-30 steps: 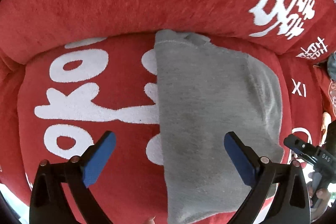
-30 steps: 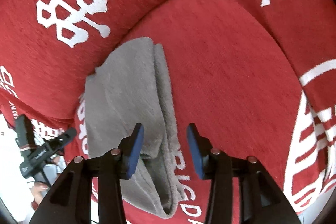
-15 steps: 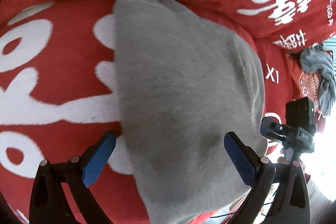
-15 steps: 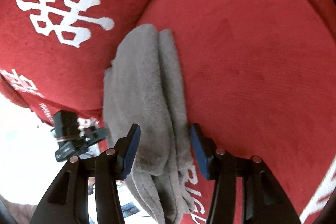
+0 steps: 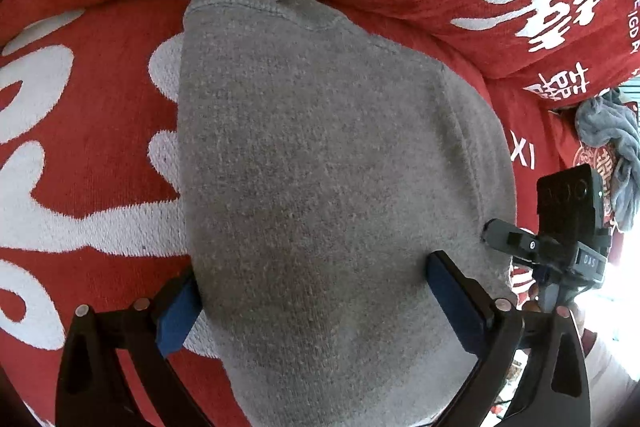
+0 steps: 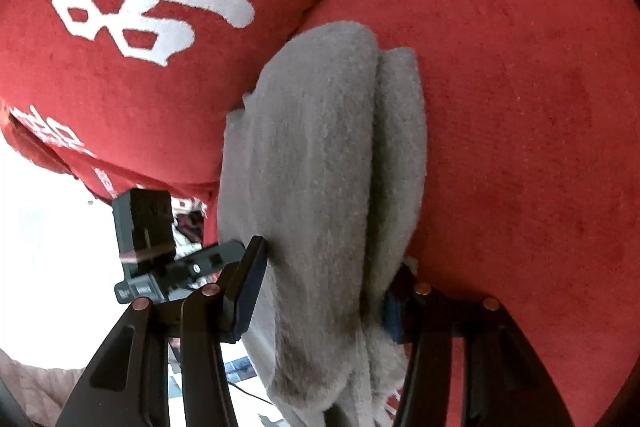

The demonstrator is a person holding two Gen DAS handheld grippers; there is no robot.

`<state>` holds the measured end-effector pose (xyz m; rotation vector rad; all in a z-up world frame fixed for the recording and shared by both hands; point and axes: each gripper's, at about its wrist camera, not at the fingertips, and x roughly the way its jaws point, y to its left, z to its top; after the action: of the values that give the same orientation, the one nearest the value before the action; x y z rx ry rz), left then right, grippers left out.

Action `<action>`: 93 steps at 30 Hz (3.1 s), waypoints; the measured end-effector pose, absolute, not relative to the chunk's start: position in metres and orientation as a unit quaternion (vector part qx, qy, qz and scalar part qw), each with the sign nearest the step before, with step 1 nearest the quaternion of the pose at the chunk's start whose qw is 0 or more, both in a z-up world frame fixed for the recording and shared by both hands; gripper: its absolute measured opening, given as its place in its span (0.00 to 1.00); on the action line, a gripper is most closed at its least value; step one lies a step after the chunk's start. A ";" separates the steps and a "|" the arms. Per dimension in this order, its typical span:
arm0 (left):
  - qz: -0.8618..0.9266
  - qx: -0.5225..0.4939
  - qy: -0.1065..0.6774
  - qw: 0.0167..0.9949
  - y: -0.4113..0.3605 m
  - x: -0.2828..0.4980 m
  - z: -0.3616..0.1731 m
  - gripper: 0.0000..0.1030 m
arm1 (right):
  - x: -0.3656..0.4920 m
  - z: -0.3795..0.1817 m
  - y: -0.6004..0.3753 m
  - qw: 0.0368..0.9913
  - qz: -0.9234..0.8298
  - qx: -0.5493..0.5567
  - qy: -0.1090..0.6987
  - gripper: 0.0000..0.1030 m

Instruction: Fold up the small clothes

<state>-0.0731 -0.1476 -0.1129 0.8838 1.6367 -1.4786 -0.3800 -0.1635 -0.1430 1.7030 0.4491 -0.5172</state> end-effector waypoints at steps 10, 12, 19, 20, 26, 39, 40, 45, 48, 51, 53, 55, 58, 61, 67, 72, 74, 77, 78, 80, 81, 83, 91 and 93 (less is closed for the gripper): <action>-0.617 0.315 0.617 0.374 -0.136 -0.061 -0.080 0.50 | -0.367 -0.115 -0.140 0.591 -0.226 0.763 0.130 0.27; -0.625 0.304 0.618 0.368 -0.132 -0.056 -0.072 0.50 | -0.359 -0.105 -0.135 0.595 -0.221 0.763 0.123 0.27; -0.646 0.284 0.607 0.366 -0.111 -0.035 -0.032 0.50 | -0.340 -0.067 -0.114 0.607 -0.207 0.760 0.103 0.27; -0.648 0.282 0.605 0.366 -0.105 -0.028 -0.025 0.50 | -0.341 -0.061 -0.112 0.608 -0.205 0.760 0.101 0.27; -0.640 0.292 0.601 0.379 -0.066 0.019 0.001 0.50 | -0.295 -0.045 -0.084 0.610 -0.190 0.762 0.106 0.27; -0.578 0.319 0.612 0.435 -0.002 0.080 -0.034 0.50 | -0.199 -0.074 -0.048 0.601 -0.175 0.757 0.185 0.27; -0.567 0.322 0.614 0.443 0.000 0.083 -0.041 0.50 | -0.197 -0.079 -0.049 0.600 -0.186 0.751 0.204 0.27; -0.531 0.319 0.615 0.488 0.010 0.104 -0.046 0.73 | -0.211 -0.078 -0.058 0.577 -0.267 0.723 0.269 0.35; -0.520 0.345 0.584 0.519 0.016 0.110 -0.040 0.76 | -0.231 -0.066 -0.058 0.563 -0.330 0.693 0.307 0.46; -0.517 0.358 0.571 0.528 0.021 0.112 -0.035 0.76 | -0.247 -0.053 -0.049 0.568 -0.334 0.697 0.283 0.46; -0.523 0.361 0.562 0.529 0.025 0.110 -0.030 0.76 | -0.248 -0.051 -0.043 0.569 -0.321 0.708 0.268 0.50; -0.527 0.366 0.556 0.528 0.023 0.099 -0.029 0.76 | -0.245 -0.062 -0.036 0.560 -0.310 0.718 0.274 0.50; -0.530 0.372 0.551 0.526 0.020 0.083 -0.029 0.76 | -0.229 -0.081 -0.030 0.541 -0.290 0.740 0.277 0.09; -0.539 0.383 0.533 0.528 0.019 0.067 -0.029 0.76 | -0.226 -0.072 -0.030 0.555 -0.329 0.696 0.313 0.08; -0.528 0.418 0.523 0.522 0.027 0.049 -0.042 0.76 | -0.222 -0.078 -0.028 0.561 -0.362 0.634 0.389 0.08; -0.533 0.436 0.496 0.529 0.032 0.047 -0.030 0.76 | -0.224 -0.051 -0.024 0.568 -0.395 0.585 0.423 0.08; -0.535 0.435 0.496 0.528 0.033 0.046 -0.027 0.76 | -0.224 -0.034 -0.021 0.584 -0.395 0.577 0.412 0.07; -0.538 0.432 0.500 0.524 0.033 0.040 -0.027 0.76 | -0.206 -0.013 -0.018 0.616 -0.372 0.563 0.406 0.07; -0.537 0.432 0.504 0.520 0.032 0.037 -0.030 0.76 | -0.197 -0.013 -0.016 0.623 -0.361 0.558 0.412 0.07; -0.534 0.433 0.514 0.513 0.031 0.032 -0.037 0.76 | -0.179 -0.020 -0.012 0.628 -0.346 0.549 0.429 0.07; -0.530 0.435 0.518 0.512 0.032 0.029 -0.042 0.76 | -0.176 -0.027 -0.009 0.623 -0.346 0.543 0.445 0.07; -0.524 0.435 0.527 0.509 0.033 0.027 -0.050 0.76 | -0.172 -0.045 -0.006 0.605 -0.351 0.534 0.475 0.05; -0.520 0.429 0.539 0.505 0.033 0.028 -0.054 0.76 | -0.178 -0.054 0.003 0.599 -0.360 0.520 0.491 0.00; -0.518 0.429 0.540 0.505 0.033 0.028 -0.054 0.76 | -0.177 -0.053 0.003 0.597 -0.363 0.520 0.492 0.00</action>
<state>0.0283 0.0328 -0.0536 1.0365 1.3045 -1.2514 -0.1773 0.0032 -0.0528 1.2070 1.1413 -0.8433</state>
